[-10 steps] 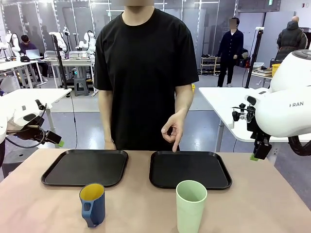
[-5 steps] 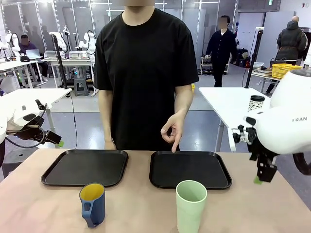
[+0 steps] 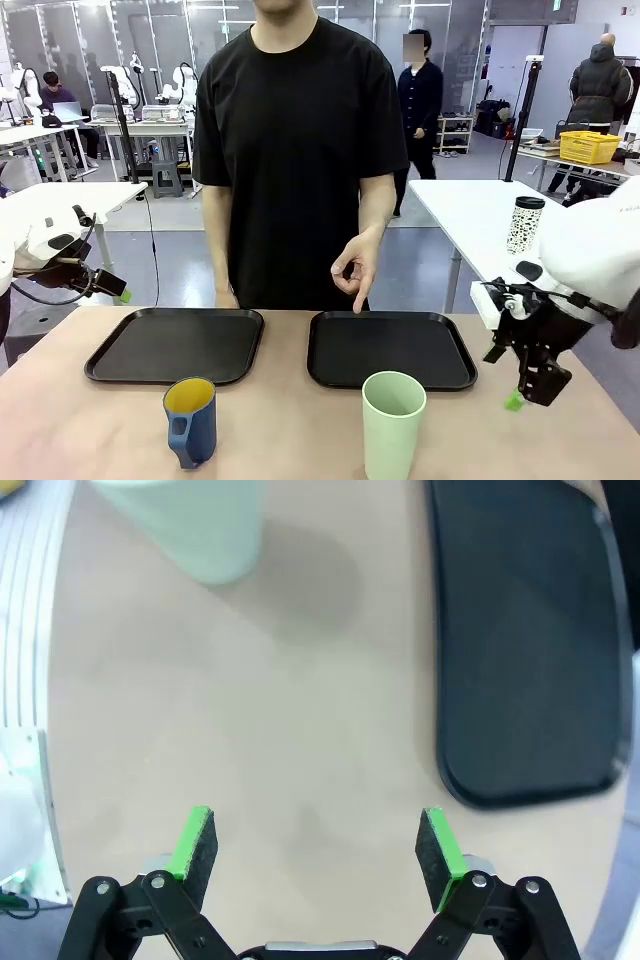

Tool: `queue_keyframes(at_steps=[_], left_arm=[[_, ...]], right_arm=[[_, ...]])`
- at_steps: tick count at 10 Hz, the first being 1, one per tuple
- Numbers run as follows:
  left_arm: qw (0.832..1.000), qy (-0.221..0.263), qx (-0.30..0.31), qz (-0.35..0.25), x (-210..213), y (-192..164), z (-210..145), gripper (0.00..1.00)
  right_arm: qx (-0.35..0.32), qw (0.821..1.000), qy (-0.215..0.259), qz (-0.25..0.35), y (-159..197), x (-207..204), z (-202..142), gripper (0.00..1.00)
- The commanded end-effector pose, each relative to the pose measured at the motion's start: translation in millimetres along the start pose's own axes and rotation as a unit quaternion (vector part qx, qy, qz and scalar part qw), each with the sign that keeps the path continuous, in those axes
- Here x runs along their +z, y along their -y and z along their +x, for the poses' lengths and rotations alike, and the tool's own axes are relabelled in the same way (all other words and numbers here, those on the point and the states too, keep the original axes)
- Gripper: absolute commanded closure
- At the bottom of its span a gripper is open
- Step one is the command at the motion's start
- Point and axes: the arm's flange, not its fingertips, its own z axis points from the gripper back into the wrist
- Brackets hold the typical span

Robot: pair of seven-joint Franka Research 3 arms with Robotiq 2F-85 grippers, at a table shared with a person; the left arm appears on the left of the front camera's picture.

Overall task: Sort and store the cups by type.
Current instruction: Pick up the Reusable plastic cup.

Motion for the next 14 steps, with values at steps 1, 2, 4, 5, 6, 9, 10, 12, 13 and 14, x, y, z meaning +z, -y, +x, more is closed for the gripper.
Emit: queue_keyframes(at_steps=[1,2,4,5,6,9,10,12,13,14], left_arm=[[1.000,0.002,-0.002,0.000,3,1,0,0.00],[1.000,0.002,-0.002,0.000,3,1,0,0.00],[1.000,0.002,-0.002,0.000,3,1,0,0.00],[1.000,0.002,-0.002,0.000,3,1,0,0.00],[1.000,0.002,-0.002,0.000,3,1,0,0.00],[1.000,0.002,-0.002,0.000,3,1,0,0.00],[1.000,0.002,-0.002,0.000,3,1,0,0.00],[1.000,0.002,-0.002,0.000,3,1,0,0.00],[1.000,0.002,-0.002,0.000,3,1,0,0.00],[1.000,0.002,-0.002,0.000,3,1,0,0.00]], right_arm=[[0.021,0.993,0.095,0.069,-12,-24,-21,0.00],[0.041,0.985,0.132,0.100,-8,-31,-22,0.00],[0.026,0.972,0.192,0.133,-3,-45,-24,0.00],[0.023,0.966,0.218,0.135,-4,-52,-25,0.00],[0.006,0.963,0.237,0.129,-6,-59,-26,0.00],[-0.017,0.942,0.318,0.108,-12,-82,-30,0.00],[-0.026,0.938,0.336,0.086,-13,-89,-33,0.00],[-0.029,0.930,0.361,0.068,-15,-101,-39,0.00],[-0.029,0.928,0.366,0.072,-15,-104,-39,0.00],[-0.028,0.926,0.371,0.071,-14,-107,-39,0.00]])
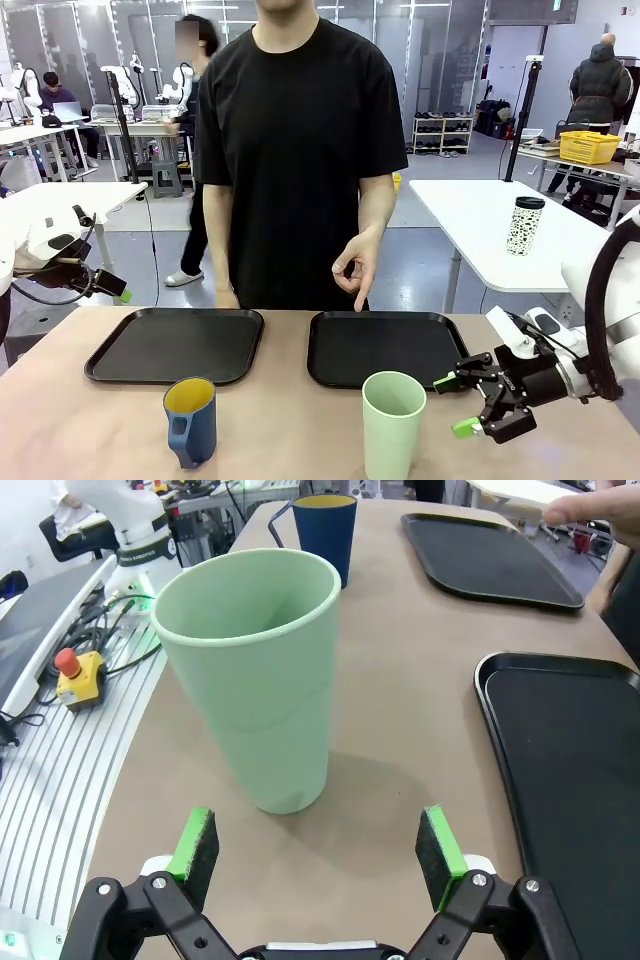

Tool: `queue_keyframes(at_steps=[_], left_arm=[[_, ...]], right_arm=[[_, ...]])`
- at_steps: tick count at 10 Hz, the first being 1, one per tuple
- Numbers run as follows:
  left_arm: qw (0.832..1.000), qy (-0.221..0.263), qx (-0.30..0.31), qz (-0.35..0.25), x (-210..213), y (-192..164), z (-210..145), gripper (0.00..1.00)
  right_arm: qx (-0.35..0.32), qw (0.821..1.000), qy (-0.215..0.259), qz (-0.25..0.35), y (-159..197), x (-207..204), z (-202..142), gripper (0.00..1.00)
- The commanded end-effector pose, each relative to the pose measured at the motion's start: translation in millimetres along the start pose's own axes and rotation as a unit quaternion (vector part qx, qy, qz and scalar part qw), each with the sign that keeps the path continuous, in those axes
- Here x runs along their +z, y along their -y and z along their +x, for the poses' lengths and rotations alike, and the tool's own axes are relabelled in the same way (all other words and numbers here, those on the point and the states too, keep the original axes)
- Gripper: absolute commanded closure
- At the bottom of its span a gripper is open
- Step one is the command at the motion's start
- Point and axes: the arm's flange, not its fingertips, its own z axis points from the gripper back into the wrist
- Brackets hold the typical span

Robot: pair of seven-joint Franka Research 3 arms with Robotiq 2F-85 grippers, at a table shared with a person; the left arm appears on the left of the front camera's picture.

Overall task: Sort and store the cups by type.
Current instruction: Pick up the Reusable plastic cup.

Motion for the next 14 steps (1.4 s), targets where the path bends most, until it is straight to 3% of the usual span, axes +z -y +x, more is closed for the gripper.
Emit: queue_keyframes(at_steps=[1,5,7,12,14], left_arm=[[1.000,0.002,-0.002,0.000,3,1,0,0.00],[1.000,0.002,-0.002,0.000,3,1,0,0.00],[1.000,0.002,-0.002,0.000,3,1,0,0.00],[1.000,0.002,-0.002,0.000,3,1,0,0.00],[1.000,0.002,-0.002,0.000,3,1,0,0.00]], right_arm=[[0.027,0.999,0.016,-0.002,2,-10,-7,0.00],[0.064,0.996,0.055,0.030,19,-19,-30,0.00],[0.044,0.998,0.027,0.025,9,-17,-19,0.00],[0.043,0.998,0.031,0.028,13,-16,-23,0.00],[0.050,0.993,0.058,0.086,24,-34,-32,0.00]])
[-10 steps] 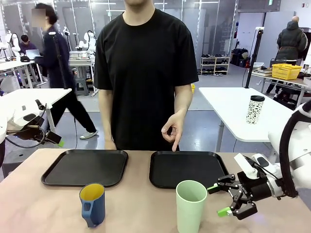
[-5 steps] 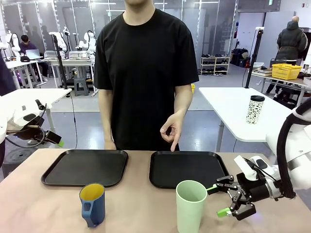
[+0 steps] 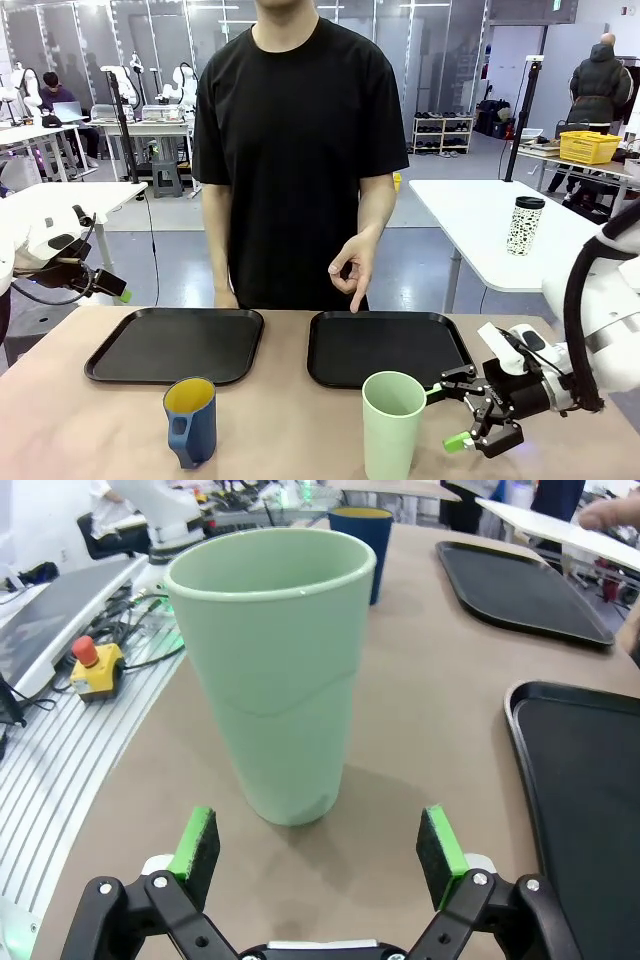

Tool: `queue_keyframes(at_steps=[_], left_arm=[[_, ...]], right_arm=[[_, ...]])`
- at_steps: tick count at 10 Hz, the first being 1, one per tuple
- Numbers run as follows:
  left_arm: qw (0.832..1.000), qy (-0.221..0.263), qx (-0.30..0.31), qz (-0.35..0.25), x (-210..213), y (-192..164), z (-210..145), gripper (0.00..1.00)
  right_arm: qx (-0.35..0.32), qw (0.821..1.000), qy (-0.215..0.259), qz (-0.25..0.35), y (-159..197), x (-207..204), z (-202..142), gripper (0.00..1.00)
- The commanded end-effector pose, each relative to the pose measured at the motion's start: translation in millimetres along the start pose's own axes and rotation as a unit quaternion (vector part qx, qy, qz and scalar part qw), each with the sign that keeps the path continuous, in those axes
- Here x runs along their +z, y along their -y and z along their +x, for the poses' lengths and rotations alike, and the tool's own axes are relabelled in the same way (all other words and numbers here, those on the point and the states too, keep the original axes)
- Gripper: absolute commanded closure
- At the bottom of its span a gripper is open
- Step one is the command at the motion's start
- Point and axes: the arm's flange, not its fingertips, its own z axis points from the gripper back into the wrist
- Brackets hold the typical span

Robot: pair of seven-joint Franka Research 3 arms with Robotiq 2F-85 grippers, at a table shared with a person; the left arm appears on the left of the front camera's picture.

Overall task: Sort and store the cups by type.
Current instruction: Pick up the Reusable plastic cup.

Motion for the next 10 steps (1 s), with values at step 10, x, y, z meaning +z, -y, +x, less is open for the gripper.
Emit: queue_keyframes(at_steps=[10], left_arm=[[1.000,0.002,-0.002,0.000,3,1,0,0.00]], right_arm=[[0.026,0.986,0.096,0.134,20,-44,-29,0.00]])
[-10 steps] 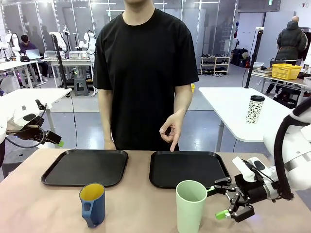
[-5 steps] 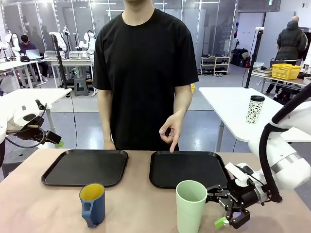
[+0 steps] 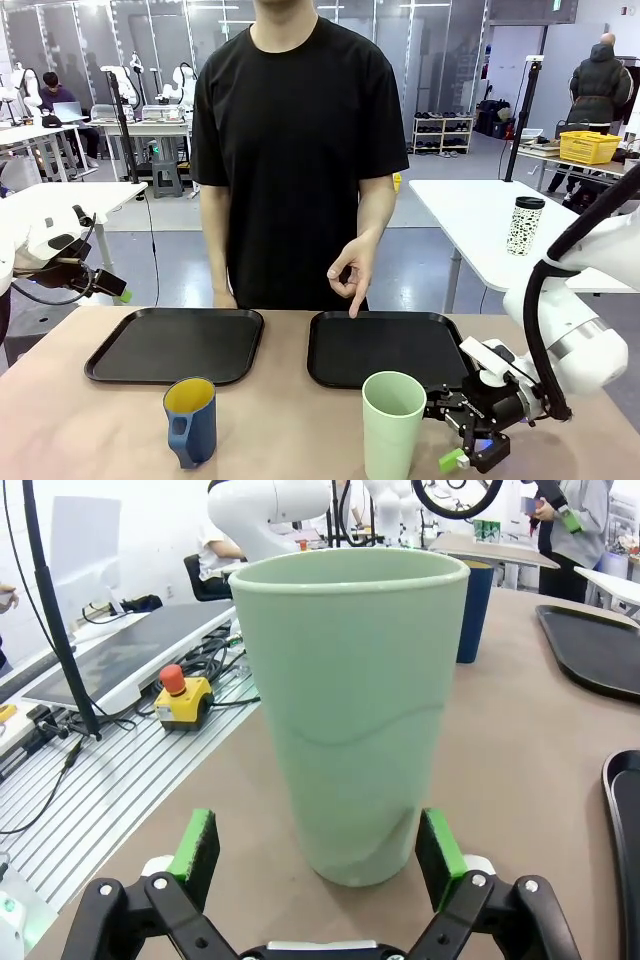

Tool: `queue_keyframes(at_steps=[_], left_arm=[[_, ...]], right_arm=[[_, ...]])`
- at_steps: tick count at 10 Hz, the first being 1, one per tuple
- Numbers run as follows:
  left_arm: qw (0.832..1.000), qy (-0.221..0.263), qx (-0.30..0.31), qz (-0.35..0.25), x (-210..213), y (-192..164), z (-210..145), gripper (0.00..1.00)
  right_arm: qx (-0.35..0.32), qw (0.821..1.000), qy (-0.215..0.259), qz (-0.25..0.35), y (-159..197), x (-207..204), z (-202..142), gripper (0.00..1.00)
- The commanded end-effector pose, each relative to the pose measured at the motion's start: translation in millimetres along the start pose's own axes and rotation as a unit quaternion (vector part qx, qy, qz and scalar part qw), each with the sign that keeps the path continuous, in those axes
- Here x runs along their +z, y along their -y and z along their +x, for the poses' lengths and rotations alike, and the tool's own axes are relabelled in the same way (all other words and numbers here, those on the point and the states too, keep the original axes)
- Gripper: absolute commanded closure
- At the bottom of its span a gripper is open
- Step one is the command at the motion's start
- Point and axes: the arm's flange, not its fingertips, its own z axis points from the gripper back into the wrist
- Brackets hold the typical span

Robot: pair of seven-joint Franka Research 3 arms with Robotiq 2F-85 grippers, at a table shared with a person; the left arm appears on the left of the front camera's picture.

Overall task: Sort and store the cups by type.
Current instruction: Pick up the Reusable plastic cup.

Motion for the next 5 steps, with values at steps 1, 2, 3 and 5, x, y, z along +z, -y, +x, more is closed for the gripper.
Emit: queue_keyframes(at_steps=[1,2,3,5], left_arm=[[1.000,0.002,-0.002,0.000,3,1,0,0.00],[1.000,0.002,-0.002,0.000,3,1,0,0.00],[1.000,0.002,-0.002,0.000,3,1,0,0.00],[1.000,0.002,-0.002,0.000,3,1,0,0.00]], right_arm=[[0.023,1.000,0.017,-0.005,3,-7,-5,0.00],[0.030,0.999,0.022,-0.006,2,-12,-4,0.00],[0.036,0.999,0.024,-0.014,0,-16,-2,0.00],[0.038,0.999,0.023,-0.009,1,-25,-2,0.00]])
